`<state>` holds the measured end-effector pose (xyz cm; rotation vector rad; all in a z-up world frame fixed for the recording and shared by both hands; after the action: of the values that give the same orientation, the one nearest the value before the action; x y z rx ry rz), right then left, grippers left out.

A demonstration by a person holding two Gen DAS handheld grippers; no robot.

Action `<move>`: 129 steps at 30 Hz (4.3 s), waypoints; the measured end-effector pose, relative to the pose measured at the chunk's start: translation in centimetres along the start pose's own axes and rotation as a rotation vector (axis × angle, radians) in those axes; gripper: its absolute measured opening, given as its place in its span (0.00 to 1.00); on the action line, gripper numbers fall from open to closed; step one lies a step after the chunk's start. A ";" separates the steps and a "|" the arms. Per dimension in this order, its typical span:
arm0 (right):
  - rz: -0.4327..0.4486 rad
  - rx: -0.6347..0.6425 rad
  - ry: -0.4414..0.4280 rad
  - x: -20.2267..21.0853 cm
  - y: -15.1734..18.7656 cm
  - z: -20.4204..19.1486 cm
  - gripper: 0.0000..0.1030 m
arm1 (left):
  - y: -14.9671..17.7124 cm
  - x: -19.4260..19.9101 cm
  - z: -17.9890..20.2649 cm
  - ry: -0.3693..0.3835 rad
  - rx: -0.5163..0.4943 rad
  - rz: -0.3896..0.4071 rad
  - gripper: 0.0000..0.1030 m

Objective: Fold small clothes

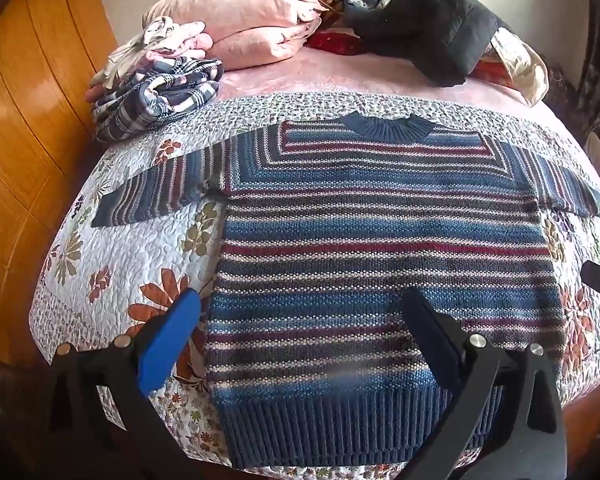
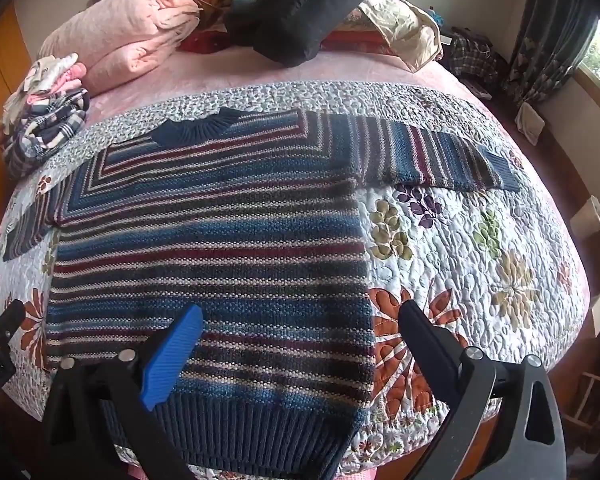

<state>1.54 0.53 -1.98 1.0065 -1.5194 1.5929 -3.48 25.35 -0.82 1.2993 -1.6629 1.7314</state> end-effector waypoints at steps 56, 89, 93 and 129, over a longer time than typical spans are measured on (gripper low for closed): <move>0.011 -0.003 -0.015 -0.4 0.0 0.2 0.96 | -0.4 -0.2 -0.7 -0.038 0.007 0.012 0.96; 0.027 -0.073 -0.053 -2.6 -2.7 5.7 0.96 | -1.7 -2.6 1.7 0.000 -0.016 -0.016 0.97; 0.027 -0.146 -0.004 -5.2 -6.7 12.9 0.96 | -4.2 -4.9 4.6 0.012 -0.037 -0.014 0.97; -0.055 -0.450 -0.133 -19.0 -13.9 35.6 0.12 | -12.7 -18.0 14.6 0.031 -0.033 -0.078 0.97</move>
<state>24.79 -33.75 -12.49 0.8973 -1.8172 1.0905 20.33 19.78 -10.77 1.2985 -1.5950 1.6643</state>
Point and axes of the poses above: each gripper's, at about its wrist camera, not at the fingertips, and x roughly against the way its jaws point, z to its right, y to its underside, the point moved 2 cm from there along -x, roughly the way its jaws point
